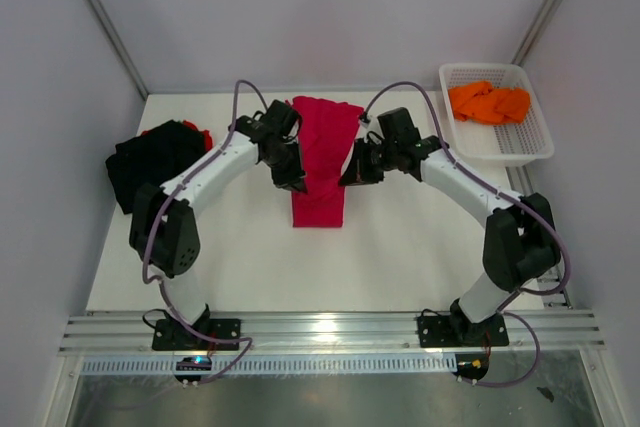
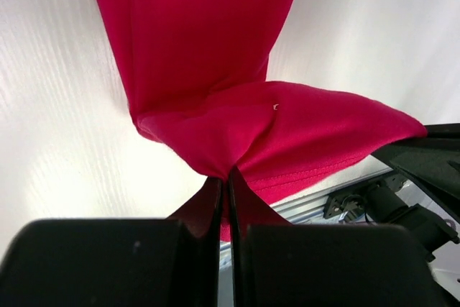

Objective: Fold and stack the t-shirts
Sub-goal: Fold the folded rectangular tshirt in 1/3 of the way

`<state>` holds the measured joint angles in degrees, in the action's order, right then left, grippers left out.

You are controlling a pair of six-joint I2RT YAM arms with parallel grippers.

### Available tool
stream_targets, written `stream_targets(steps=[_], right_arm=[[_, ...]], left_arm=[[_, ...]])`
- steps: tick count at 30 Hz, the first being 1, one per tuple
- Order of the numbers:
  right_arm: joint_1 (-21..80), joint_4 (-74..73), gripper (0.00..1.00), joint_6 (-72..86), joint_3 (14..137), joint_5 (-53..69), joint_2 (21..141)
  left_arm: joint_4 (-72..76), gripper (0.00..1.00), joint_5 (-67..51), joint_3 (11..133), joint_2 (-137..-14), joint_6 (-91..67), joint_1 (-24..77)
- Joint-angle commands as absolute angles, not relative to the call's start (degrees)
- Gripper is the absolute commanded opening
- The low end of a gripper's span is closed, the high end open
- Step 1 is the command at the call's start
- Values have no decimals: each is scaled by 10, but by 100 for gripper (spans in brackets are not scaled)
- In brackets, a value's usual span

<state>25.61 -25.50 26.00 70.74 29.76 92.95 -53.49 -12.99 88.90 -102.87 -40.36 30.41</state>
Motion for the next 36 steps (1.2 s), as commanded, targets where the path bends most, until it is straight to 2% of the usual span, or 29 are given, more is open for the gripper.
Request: stream_targets(steps=[1, 13, 26, 34, 35, 36], right_arm=[[243, -278, 3, 235, 741, 302, 941], [229, -280, 3, 219, 743, 303, 969], [187, -354, 3, 179, 900, 310, 1069], [181, -357, 3, 176, 898, 318, 1089], [181, -358, 10, 174, 894, 315, 1091], [181, -359, 23, 173, 891, 314, 1091]], left_arm=[[-578, 0, -127, 932, -1048, -379, 287], [-571, 0, -142, 975, -1109, -381, 265], [-591, 0, -150, 1059, -1180, -381, 240], [-604, 0, -137, 1078, -1184, -385, 228], [-606, 0, -132, 1078, -1185, -385, 226], [-607, 0, -121, 1078, -1183, -384, 224]])
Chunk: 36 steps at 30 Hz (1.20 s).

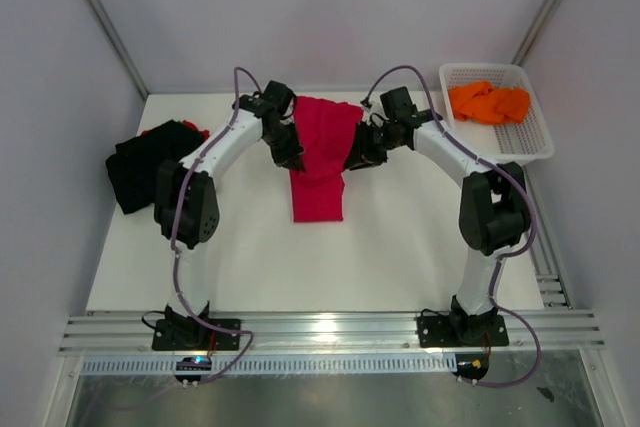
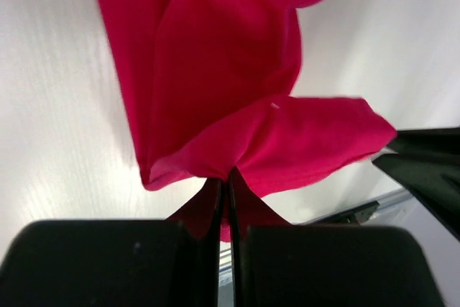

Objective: Fold and stack the t-shirts
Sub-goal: Fold the folded rectangular tshirt in 1/3 of the way

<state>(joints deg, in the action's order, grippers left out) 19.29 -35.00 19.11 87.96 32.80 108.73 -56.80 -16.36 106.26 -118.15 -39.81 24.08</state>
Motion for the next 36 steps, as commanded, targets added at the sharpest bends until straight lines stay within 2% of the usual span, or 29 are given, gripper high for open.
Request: stream_targets(steps=[1, 4, 13, 17, 20, 26, 36], right_arm=[[181, -360, 40, 172, 889, 311, 1090], [179, -351, 50, 172, 868, 279, 1078], [180, -336, 51, 168, 821, 271, 1057], [180, -323, 51, 174, 804, 279, 1051], [180, -322, 51, 175, 803, 282, 1054], [180, -295, 50, 194, 791, 297, 1058], [180, -251, 50, 218, 751, 322, 1065]], left_arm=[[-609, 0, -116, 1078, -1183, -384, 223], [-613, 0, -99, 1075, -1180, -385, 217], [-589, 0, -112, 1051, -1202, -382, 204], [-555, 16, -174, 1023, -1229, -367, 204], [-500, 17, -219, 977, -1244, -371, 204], [-468, 13, -229, 963, -1266, -378, 205], [-496, 13, -228, 1006, -1290, -369, 205]])
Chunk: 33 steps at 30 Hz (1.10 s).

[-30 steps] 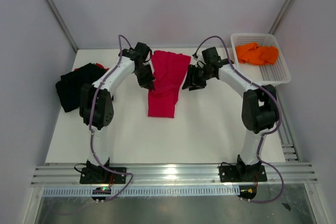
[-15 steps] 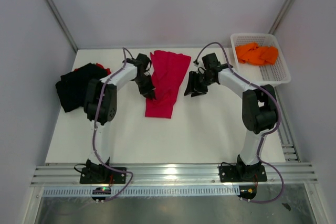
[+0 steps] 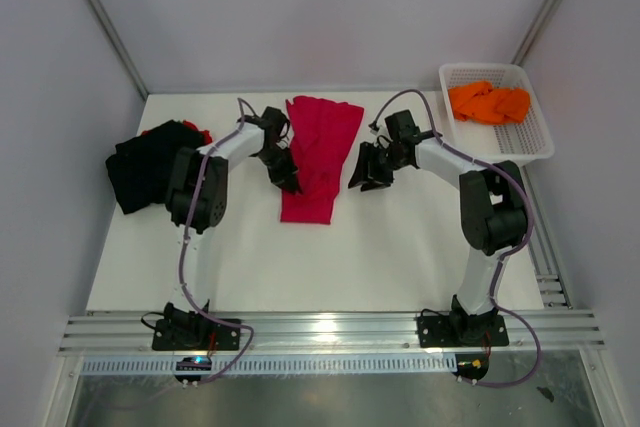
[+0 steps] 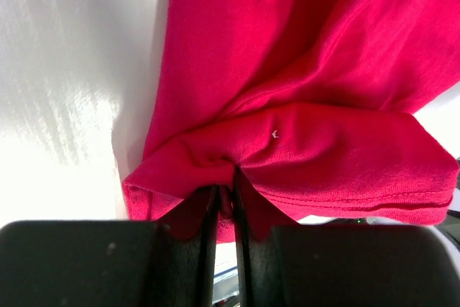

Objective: Fold and stack the t-shirts
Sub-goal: Fold the folded rectangular tshirt in 1/3 of the way

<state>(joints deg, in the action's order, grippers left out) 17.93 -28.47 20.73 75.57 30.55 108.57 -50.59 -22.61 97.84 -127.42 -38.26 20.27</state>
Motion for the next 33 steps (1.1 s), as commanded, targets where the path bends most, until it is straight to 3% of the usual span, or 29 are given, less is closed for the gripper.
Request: stream_targets(steps=[1, 18, 20, 22, 23, 24, 25, 33], right_arm=[[180, -250, 50, 221, 749, 324, 1067], [180, -209, 50, 242, 715, 330, 1068], [181, -204, 50, 243, 715, 337, 1070], [181, -200, 50, 248, 713, 341, 1073], [181, -199, 50, 248, 711, 343, 1074], [181, -196, 50, 249, 708, 344, 1076], [181, -193, 50, 250, 706, 345, 1077], [182, -174, 50, 257, 685, 351, 1083]], left_arm=[[-498, 13, -229, 1014, -1295, -368, 205], [-589, 13, -241, 1252, -1347, -382, 205], [-587, 25, -241, 1254, -1354, -384, 203], [-591, 61, -210, 1252, -1362, -381, 202], [-604, 68, -202, 1252, -1364, -379, 202], [-608, 88, -197, 1250, -1366, -374, 202], [-610, 99, -194, 1241, -1366, -370, 202], [-591, 99, -197, 1195, -1345, -359, 202]])
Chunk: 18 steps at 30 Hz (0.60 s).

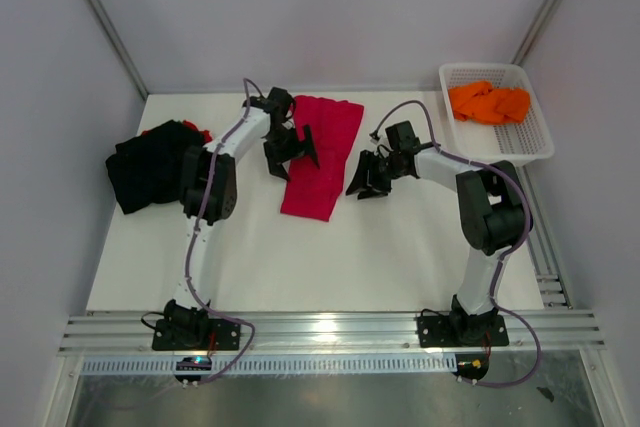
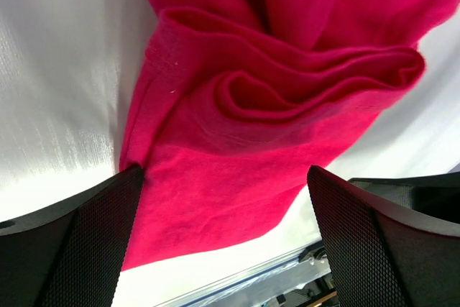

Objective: Fold and stack the t-shirts
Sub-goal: Fold the folded rectangular tshirt in 1/3 of the way

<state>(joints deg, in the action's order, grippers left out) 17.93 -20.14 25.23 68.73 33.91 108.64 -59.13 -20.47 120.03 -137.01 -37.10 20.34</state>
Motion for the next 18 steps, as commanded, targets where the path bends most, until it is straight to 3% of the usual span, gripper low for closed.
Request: stream_targets(steps=[1, 14, 18], right_arm=[[182, -174, 51, 256, 683, 352, 1081], [216, -137, 50, 276, 590, 366, 964], [250, -85, 50, 320, 554, 366, 923]], left_arm=[[-591, 99, -194, 1195, -1342, -358, 202], [-607, 99, -139, 1137, -1214, -353, 202], [-606, 99, -62, 1073, -1145, -361, 202]])
